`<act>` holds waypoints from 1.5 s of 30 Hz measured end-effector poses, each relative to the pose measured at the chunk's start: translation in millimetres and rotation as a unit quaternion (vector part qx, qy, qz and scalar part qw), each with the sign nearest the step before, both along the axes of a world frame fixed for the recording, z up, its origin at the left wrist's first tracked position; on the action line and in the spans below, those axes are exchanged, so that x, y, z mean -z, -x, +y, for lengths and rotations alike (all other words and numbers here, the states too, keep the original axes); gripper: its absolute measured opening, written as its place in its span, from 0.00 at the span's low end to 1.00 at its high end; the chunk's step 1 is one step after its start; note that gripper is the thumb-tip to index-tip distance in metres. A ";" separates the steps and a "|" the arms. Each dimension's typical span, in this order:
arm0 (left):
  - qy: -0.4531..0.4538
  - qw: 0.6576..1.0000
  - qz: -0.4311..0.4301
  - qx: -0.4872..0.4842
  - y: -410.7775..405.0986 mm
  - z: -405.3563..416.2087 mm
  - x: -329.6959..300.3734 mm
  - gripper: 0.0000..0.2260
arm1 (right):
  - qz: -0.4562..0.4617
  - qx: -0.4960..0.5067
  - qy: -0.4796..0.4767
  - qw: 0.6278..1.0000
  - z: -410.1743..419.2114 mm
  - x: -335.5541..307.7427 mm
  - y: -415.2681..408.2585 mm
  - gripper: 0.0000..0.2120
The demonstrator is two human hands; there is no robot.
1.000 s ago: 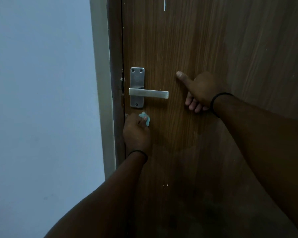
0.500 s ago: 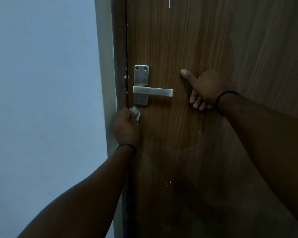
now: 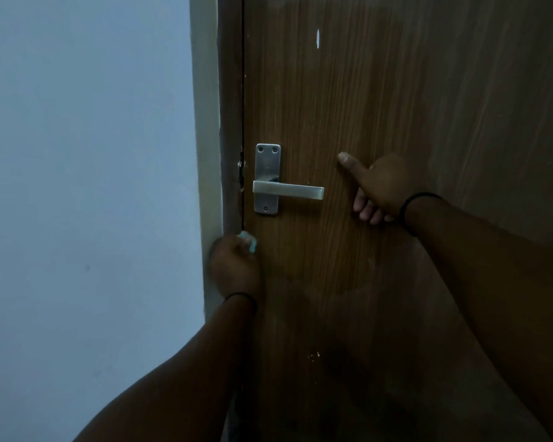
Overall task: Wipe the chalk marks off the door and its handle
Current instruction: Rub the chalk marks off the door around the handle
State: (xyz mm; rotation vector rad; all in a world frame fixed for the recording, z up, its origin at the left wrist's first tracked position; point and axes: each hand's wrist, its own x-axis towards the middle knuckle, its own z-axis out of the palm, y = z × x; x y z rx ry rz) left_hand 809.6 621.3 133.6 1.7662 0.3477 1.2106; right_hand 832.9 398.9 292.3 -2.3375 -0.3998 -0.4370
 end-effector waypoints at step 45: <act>0.052 0.972 0.157 0.164 16.0 -43.9 14.3 0.12 | -0.189 -0.095 0.169 0.963 61.7 180.4 18.5 0.16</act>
